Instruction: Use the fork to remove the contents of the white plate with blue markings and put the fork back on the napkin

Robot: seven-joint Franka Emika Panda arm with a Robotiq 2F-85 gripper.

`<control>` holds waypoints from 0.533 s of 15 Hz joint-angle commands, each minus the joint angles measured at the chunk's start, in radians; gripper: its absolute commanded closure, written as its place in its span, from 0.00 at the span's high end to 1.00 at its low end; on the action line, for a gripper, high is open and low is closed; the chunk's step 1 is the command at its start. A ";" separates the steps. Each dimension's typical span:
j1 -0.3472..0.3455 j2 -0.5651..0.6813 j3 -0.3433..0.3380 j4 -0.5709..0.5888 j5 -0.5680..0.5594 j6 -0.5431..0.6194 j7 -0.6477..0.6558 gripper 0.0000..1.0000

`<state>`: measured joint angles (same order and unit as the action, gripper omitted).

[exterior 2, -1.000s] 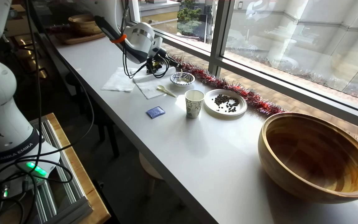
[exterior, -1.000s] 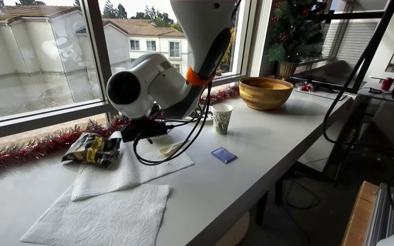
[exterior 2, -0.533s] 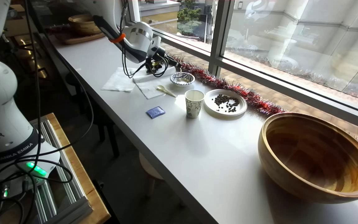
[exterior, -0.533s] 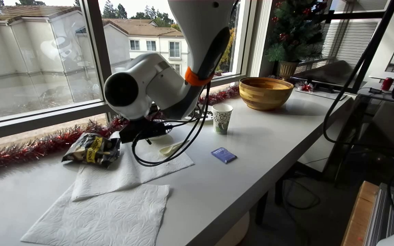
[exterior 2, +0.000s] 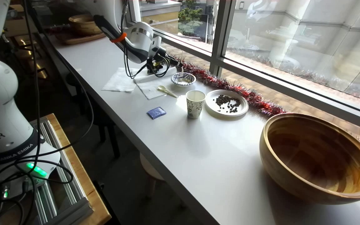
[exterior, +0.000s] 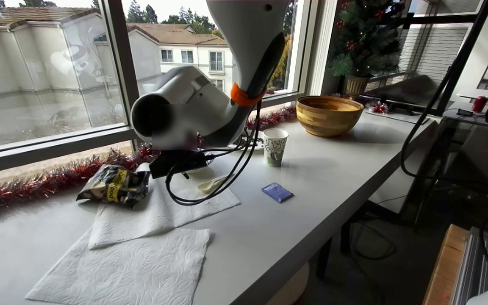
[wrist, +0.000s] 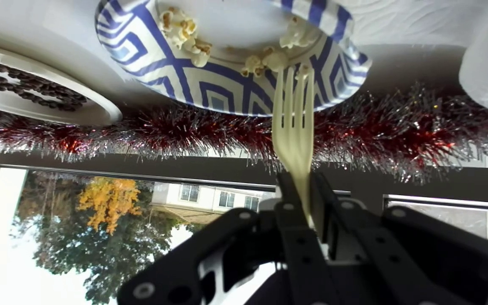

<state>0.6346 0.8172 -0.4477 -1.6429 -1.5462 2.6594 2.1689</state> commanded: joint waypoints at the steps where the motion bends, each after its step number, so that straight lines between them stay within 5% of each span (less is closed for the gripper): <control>1: 0.019 0.014 -0.018 0.002 -0.053 -0.010 0.059 0.03; 8: 0.016 0.042 -0.017 0.013 -0.074 -0.007 0.088 0.03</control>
<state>0.6355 0.8402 -0.4486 -1.6425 -1.5700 2.6594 2.1947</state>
